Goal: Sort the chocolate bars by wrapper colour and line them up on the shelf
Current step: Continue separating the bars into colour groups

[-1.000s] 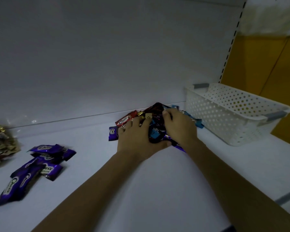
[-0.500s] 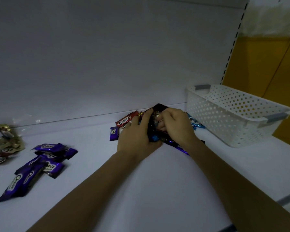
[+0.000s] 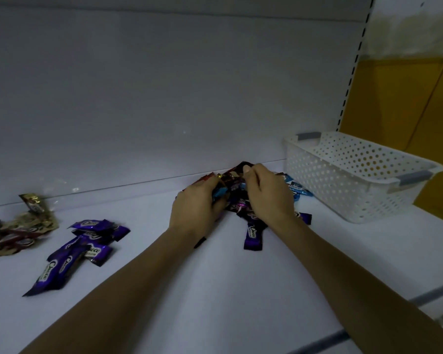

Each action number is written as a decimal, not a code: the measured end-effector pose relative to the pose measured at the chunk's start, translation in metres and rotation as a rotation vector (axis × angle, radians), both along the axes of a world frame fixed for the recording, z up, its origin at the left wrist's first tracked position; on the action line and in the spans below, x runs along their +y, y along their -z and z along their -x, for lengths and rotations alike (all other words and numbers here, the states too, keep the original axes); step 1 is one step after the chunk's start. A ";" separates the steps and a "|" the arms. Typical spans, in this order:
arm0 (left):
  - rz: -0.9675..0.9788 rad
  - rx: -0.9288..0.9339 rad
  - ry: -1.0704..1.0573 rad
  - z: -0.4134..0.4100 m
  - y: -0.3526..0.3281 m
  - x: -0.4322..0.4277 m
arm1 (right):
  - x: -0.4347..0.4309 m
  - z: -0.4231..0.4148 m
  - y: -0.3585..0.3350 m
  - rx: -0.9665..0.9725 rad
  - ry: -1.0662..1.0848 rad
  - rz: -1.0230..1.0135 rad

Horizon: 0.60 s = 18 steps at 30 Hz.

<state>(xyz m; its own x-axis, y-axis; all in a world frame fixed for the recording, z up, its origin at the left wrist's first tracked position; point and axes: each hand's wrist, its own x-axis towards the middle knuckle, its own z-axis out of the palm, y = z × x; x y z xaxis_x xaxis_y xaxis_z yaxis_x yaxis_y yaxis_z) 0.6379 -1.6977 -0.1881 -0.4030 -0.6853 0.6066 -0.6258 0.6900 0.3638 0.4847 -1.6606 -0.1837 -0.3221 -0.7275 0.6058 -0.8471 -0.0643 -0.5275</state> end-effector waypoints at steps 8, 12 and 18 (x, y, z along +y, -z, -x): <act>-0.528 0.662 0.026 -0.009 -0.014 -0.004 | 0.003 -0.007 -0.003 -0.024 -0.204 0.050; -0.729 0.910 0.095 -0.006 -0.027 0.004 | 0.003 -0.011 -0.001 0.000 -0.243 0.023; -0.914 1.101 0.111 -0.018 -0.043 0.012 | 0.004 -0.009 -0.002 0.026 -0.277 0.031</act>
